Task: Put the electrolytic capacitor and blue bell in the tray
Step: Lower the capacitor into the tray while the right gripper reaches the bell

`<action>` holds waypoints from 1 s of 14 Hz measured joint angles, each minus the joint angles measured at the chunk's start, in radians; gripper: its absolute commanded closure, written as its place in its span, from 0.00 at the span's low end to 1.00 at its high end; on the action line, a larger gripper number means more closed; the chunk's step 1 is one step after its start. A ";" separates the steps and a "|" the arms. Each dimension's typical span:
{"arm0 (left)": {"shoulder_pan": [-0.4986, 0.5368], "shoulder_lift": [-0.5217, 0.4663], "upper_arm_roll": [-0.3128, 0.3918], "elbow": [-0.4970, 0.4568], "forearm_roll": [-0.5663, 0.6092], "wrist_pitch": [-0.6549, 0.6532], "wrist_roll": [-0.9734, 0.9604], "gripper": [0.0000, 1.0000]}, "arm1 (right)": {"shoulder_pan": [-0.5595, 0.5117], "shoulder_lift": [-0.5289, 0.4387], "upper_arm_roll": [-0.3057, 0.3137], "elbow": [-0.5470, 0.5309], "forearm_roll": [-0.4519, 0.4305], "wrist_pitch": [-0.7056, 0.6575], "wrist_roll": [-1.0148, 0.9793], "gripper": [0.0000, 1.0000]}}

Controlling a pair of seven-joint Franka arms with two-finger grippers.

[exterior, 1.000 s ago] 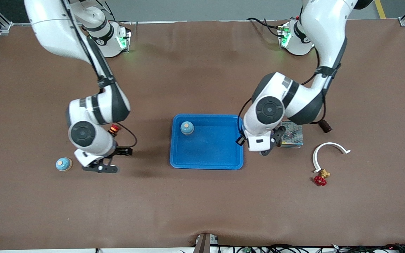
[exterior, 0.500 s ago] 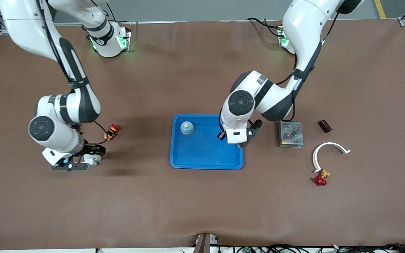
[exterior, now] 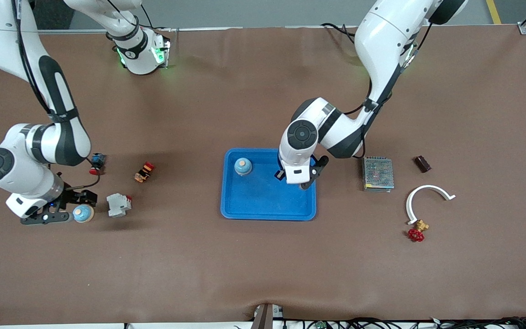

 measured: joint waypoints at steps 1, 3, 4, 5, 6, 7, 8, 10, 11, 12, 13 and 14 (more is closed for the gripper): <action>-0.002 0.005 0.000 -0.004 0.000 0.002 0.000 0.86 | -0.011 0.007 0.001 -0.005 0.000 0.017 -0.001 0.00; -0.004 0.009 0.000 -0.024 0.013 0.009 0.001 0.87 | -0.027 0.028 0.001 -0.006 0.000 0.040 -0.001 0.00; -0.004 0.010 0.000 -0.039 0.044 0.019 0.001 0.87 | -0.034 0.040 0.001 -0.004 0.000 0.048 -0.001 0.00; -0.004 0.010 0.000 -0.058 0.075 0.033 0.001 0.87 | -0.041 0.052 0.002 -0.001 0.000 0.053 -0.001 0.00; -0.003 0.010 0.000 -0.075 0.090 0.050 0.001 0.87 | -0.046 0.063 0.002 0.004 0.002 0.056 -0.001 0.00; -0.003 0.010 0.000 -0.090 0.097 0.063 0.001 0.87 | -0.051 0.076 0.002 0.010 0.006 0.060 -0.001 0.00; -0.003 0.011 0.001 -0.101 0.101 0.070 0.001 0.87 | -0.055 0.088 0.002 0.016 0.016 0.062 0.000 0.00; -0.003 0.010 0.001 -0.110 0.104 0.074 0.001 0.87 | -0.056 0.113 0.004 0.027 0.048 0.067 0.000 0.00; -0.003 0.010 0.001 -0.112 0.104 0.075 0.001 0.87 | -0.056 0.125 0.005 0.035 0.061 0.071 0.000 0.00; -0.003 0.010 0.001 -0.115 0.105 0.077 0.001 0.87 | -0.056 0.138 0.007 0.043 0.066 0.082 0.000 0.00; -0.003 0.010 0.001 -0.121 0.105 0.085 0.001 0.87 | -0.056 0.150 0.008 0.049 0.067 0.103 0.000 0.00; -0.003 0.010 0.001 -0.128 0.105 0.094 0.001 0.87 | -0.056 0.161 0.008 0.052 0.067 0.125 0.000 0.00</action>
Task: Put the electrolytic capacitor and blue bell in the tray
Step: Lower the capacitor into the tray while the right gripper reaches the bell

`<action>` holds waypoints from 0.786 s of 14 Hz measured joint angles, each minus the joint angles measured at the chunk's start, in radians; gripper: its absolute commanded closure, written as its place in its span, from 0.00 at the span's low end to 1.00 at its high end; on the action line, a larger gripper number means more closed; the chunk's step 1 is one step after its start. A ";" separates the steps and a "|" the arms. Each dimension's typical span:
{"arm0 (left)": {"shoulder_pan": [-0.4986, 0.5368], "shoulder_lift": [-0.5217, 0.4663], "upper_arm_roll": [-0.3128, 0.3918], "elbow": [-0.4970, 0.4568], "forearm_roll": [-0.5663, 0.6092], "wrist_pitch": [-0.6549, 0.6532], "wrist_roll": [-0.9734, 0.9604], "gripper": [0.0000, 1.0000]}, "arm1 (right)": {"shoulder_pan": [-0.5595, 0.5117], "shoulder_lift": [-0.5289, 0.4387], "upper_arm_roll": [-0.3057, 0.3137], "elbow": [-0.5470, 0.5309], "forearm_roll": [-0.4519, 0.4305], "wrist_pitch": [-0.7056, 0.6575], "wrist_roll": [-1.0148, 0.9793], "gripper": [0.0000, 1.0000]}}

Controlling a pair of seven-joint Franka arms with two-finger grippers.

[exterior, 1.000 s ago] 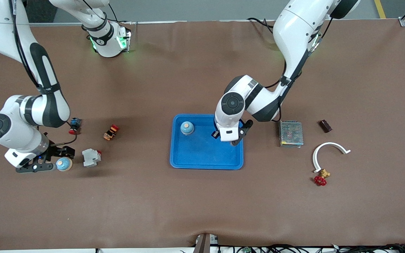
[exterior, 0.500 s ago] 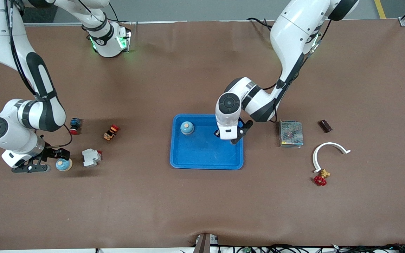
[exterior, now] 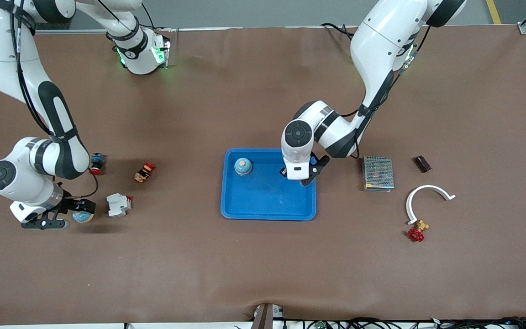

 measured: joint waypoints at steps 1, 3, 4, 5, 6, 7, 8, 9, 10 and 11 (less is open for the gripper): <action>0.000 0.000 0.000 -0.006 0.001 0.007 0.000 0.86 | 0.000 0.010 0.000 0.002 0.000 0.016 0.000 0.00; 0.000 0.000 0.000 -0.013 0.001 0.015 0.000 0.79 | -0.001 0.027 0.000 0.010 0.000 0.029 0.000 0.00; 0.000 0.000 0.000 -0.014 0.001 0.016 0.000 0.52 | -0.001 0.034 0.000 0.016 0.000 0.029 0.000 0.00; 0.000 0.000 0.000 -0.014 0.001 0.018 0.000 0.16 | -0.003 0.041 0.000 0.023 0.000 0.029 0.000 0.00; 0.000 -0.001 0.000 -0.014 0.002 0.020 0.000 0.00 | -0.004 0.047 0.000 0.028 0.000 0.029 0.000 0.00; 0.000 -0.003 0.000 -0.014 0.002 0.021 0.001 0.00 | -0.005 0.052 0.000 0.032 0.000 0.030 0.000 0.00; 0.000 -0.007 0.000 -0.013 0.002 0.021 0.003 0.00 | -0.006 0.057 0.000 0.036 0.000 0.032 0.000 0.00; 0.001 -0.016 0.000 -0.011 0.002 0.021 0.006 0.00 | -0.007 0.060 0.000 0.038 0.000 0.033 -0.002 0.00; 0.002 -0.029 0.000 -0.009 0.002 0.021 0.013 0.00 | -0.009 0.063 0.000 0.040 0.000 0.034 -0.005 0.00; 0.005 -0.048 0.001 -0.005 0.002 0.019 0.034 0.00 | -0.011 0.065 0.000 0.040 0.000 0.034 -0.008 0.00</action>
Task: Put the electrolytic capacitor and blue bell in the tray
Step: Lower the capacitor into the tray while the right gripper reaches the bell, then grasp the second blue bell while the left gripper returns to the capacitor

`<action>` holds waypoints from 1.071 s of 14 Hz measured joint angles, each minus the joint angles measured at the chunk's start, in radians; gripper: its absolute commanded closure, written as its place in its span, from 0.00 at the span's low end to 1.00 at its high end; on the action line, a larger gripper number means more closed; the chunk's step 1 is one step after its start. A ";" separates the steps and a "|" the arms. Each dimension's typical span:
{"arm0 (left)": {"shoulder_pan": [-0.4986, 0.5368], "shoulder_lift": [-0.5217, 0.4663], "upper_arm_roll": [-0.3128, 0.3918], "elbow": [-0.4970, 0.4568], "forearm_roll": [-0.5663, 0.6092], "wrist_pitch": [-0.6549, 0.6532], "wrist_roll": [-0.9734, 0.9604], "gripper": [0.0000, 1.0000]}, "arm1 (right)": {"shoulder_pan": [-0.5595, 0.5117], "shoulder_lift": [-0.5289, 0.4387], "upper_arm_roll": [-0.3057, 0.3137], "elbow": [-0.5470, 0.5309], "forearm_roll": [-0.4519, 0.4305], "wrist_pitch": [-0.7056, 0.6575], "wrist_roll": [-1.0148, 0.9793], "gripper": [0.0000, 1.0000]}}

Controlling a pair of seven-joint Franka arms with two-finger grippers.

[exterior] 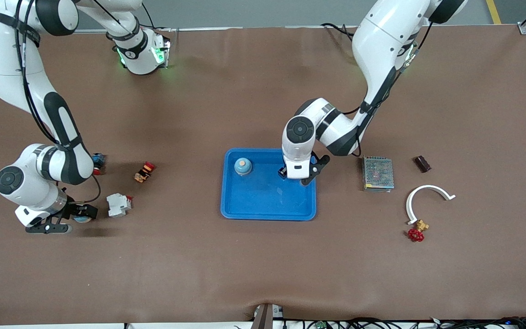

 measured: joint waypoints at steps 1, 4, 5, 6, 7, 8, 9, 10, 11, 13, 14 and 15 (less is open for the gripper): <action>0.005 -0.025 0.002 0.003 0.000 -0.016 0.028 0.00 | -0.003 0.002 0.000 0.000 0.000 0.001 -0.003 0.00; 0.049 -0.112 0.006 0.016 0.000 -0.136 0.155 0.00 | -0.006 0.004 0.000 0.000 0.000 0.007 -0.008 0.00; 0.077 -0.142 0.007 0.017 0.000 -0.175 0.208 0.00 | -0.006 0.004 0.000 0.000 0.000 0.008 -0.008 0.00; 0.110 -0.170 0.008 0.017 0.000 -0.214 0.263 0.00 | -0.006 0.004 0.000 0.000 0.000 0.008 -0.008 0.00; 0.147 -0.195 0.008 0.017 0.000 -0.244 0.316 0.00 | -0.006 0.004 0.001 0.000 0.000 0.008 -0.008 0.00; 0.186 -0.217 0.008 0.017 0.000 -0.269 0.372 0.00 | -0.006 0.004 0.001 0.000 0.001 0.008 -0.008 0.00; 0.228 -0.236 0.008 0.017 -0.001 -0.292 0.433 0.00 | -0.006 0.004 0.002 0.000 0.002 0.008 -0.008 0.00; 0.273 -0.253 0.008 0.017 -0.007 -0.317 0.505 0.00 | -0.006 0.004 0.002 0.001 0.002 0.008 -0.008 0.00; 0.318 -0.270 0.008 0.017 -0.017 -0.344 0.580 0.00 | -0.006 0.004 0.003 0.001 0.003 0.008 -0.008 0.00; 0.418 -0.304 0.009 0.017 -0.037 -0.390 0.735 0.00 | -0.006 0.005 0.004 0.001 0.003 0.008 -0.009 0.00; 0.468 -0.319 0.009 0.017 -0.041 -0.406 0.806 0.00 | -0.006 0.005 0.004 0.001 0.003 0.008 -0.009 0.00; 0.512 -0.330 0.009 0.017 -0.043 -0.421 0.870 0.00 | -0.006 0.005 0.005 0.001 0.003 0.008 -0.009 0.00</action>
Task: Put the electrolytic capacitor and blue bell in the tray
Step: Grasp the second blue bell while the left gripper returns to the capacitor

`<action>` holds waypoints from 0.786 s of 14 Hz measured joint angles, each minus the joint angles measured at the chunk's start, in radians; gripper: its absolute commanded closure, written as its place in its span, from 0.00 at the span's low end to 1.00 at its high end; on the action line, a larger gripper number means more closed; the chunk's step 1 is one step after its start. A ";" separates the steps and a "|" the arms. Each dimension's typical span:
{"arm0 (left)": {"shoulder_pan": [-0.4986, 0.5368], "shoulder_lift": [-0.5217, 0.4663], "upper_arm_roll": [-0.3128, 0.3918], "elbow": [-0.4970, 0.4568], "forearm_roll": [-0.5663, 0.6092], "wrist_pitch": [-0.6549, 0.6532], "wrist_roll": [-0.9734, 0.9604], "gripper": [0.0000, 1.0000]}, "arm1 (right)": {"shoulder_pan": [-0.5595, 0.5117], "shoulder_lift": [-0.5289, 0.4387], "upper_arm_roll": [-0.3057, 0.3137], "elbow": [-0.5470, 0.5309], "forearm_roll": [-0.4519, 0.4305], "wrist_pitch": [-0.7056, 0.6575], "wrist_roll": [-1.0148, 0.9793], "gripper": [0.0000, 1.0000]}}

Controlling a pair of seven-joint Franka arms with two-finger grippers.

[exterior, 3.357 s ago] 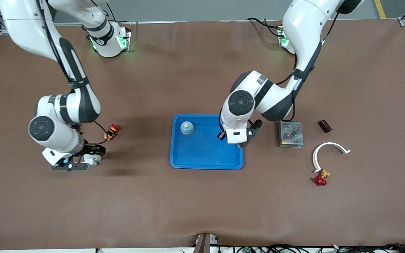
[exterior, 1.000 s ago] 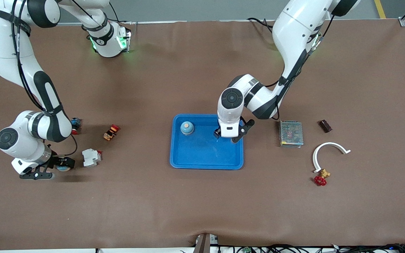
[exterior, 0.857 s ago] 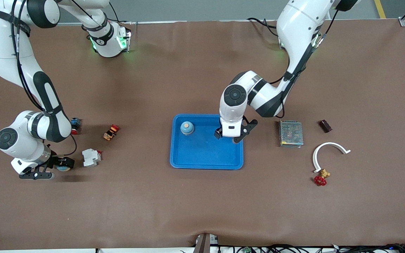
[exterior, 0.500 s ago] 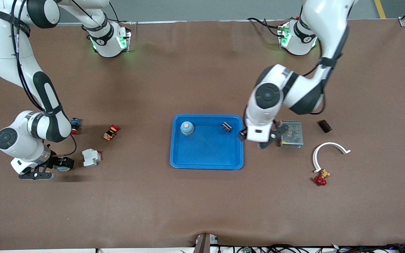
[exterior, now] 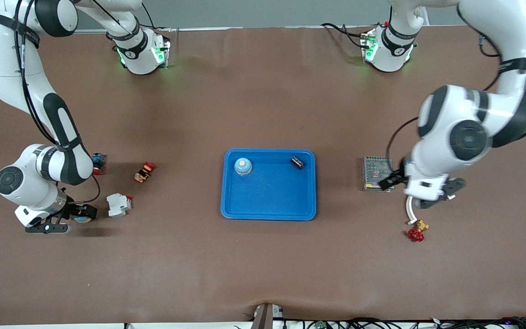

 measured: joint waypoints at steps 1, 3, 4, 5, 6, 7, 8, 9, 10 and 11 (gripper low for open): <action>0.038 -0.006 0.000 -0.001 -0.001 -0.009 0.058 0.00 | 0.000 0.000 0.000 0.000 0.000 0.000 0.000 0.00; 0.110 -0.008 0.000 -0.002 -0.001 -0.017 0.161 0.00 | 0.000 0.001 0.001 0.000 0.000 0.000 -0.001 0.57; 0.143 -0.008 0.000 -0.003 -0.002 -0.018 0.215 0.00 | 0.000 0.001 0.002 0.000 0.000 0.000 -0.002 0.86; 0.174 -0.008 0.000 -0.004 -0.002 -0.018 0.266 0.00 | 0.000 0.001 0.002 0.000 0.000 0.000 -0.003 1.00; 0.205 -0.009 0.000 -0.004 -0.002 -0.018 0.318 0.00 | 0.000 0.001 0.003 0.001 0.000 0.000 -0.004 1.00; 0.235 -0.009 0.001 -0.005 -0.002 -0.018 0.366 0.00 | 0.000 0.001 0.003 0.002 0.000 0.000 -0.004 1.00; 0.262 -0.009 0.001 -0.007 -0.002 -0.018 0.409 0.00 | 0.000 0.001 0.003 0.002 0.000 0.000 -0.005 1.00; 0.288 -0.010 0.001 -0.013 -0.002 -0.018 0.450 0.00 | 0.000 0.001 0.003 0.002 0.000 -0.001 -0.006 1.00; 0.315 -0.010 0.001 -0.020 -0.002 -0.017 0.492 0.00 | 0.000 0.001 0.004 0.003 0.000 -0.004 -0.009 1.00; 0.339 -0.010 0.001 -0.029 -0.002 -0.012 0.527 0.00 | 0.000 0.001 0.007 0.007 0.000 -0.018 -0.011 1.00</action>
